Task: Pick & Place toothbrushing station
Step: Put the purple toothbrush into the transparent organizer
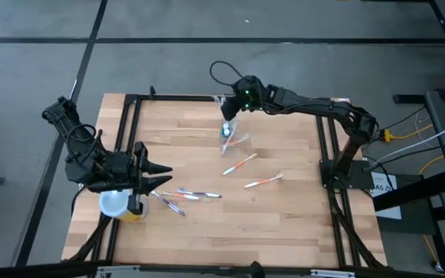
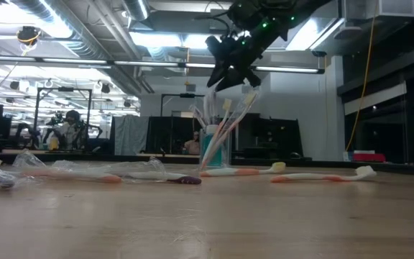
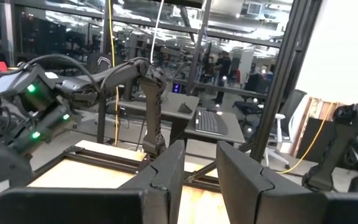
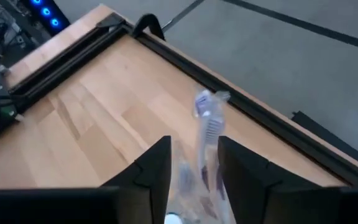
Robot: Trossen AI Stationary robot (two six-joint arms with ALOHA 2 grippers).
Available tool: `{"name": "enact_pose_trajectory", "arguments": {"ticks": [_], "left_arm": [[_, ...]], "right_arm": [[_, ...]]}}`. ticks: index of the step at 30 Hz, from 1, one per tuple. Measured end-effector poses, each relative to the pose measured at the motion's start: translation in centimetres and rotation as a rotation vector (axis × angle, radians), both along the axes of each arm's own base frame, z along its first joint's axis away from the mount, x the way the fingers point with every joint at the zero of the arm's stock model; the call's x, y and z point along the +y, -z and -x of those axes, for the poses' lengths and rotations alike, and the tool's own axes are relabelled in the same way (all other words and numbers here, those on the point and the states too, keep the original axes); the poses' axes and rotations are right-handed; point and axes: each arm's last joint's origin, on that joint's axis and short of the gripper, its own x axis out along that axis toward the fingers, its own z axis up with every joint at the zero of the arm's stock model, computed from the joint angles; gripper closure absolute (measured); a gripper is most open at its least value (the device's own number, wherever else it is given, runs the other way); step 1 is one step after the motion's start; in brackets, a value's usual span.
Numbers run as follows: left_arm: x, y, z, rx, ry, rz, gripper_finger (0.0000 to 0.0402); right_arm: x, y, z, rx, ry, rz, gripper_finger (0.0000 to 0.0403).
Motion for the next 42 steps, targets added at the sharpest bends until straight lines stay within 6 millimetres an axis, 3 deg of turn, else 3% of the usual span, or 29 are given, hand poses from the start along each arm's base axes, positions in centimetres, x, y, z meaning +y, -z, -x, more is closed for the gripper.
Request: {"name": "enact_pose_trajectory", "arguments": {"ticks": [8, 13, 17, 22, 25, 29, 35, 42], "left_arm": [[0.0, 0.0, 0.0, 0.002, -0.002, -0.016, 0.0313], [0.0, 0.0, 0.0, 0.004, -0.016, -0.014, 0.0313], [0.2, 0.4, 0.0, 0.044, -0.066, -0.039, 0.0313], [0.3, 2.3, 0.0, 0.151, -0.105, -0.026, 0.0313], [0.3, 3.0, 0.1, 0.191, -0.109, 0.007, 0.0313], [0.4, 3.3, 0.1, 0.203, -0.108, 0.017, 0.0313], [0.3, 3.3, 0.1, 0.205, -0.095, 0.017, 0.0313], [0.2, 3.2, 0.1, 0.206, -0.062, 0.024, 0.0313]], "right_arm": [[-1.1, -0.8, 1.3, 0.004, 0.024, -0.016, 0.0268], [-0.2, -2.9, 1.8, -0.085, -0.060, -0.031, 0.0268], [3.0, -4.6, 2.1, -0.121, -0.286, -0.083, 0.0268], [10.0, -3.7, 1.6, 0.027, -0.543, -0.141, 0.0269], [13.4, -2.6, 1.4, 0.151, -0.601, -0.108, 0.0275], [16.5, 0.1, 0.7, 0.306, -0.648, -0.079, 0.0290], [19.1, 6.2, -2.1, 0.302, -0.708, -0.200, 0.0304], [21.5, 11.9, -4.2, 0.347, -0.692, -0.275, 0.0305]]}}
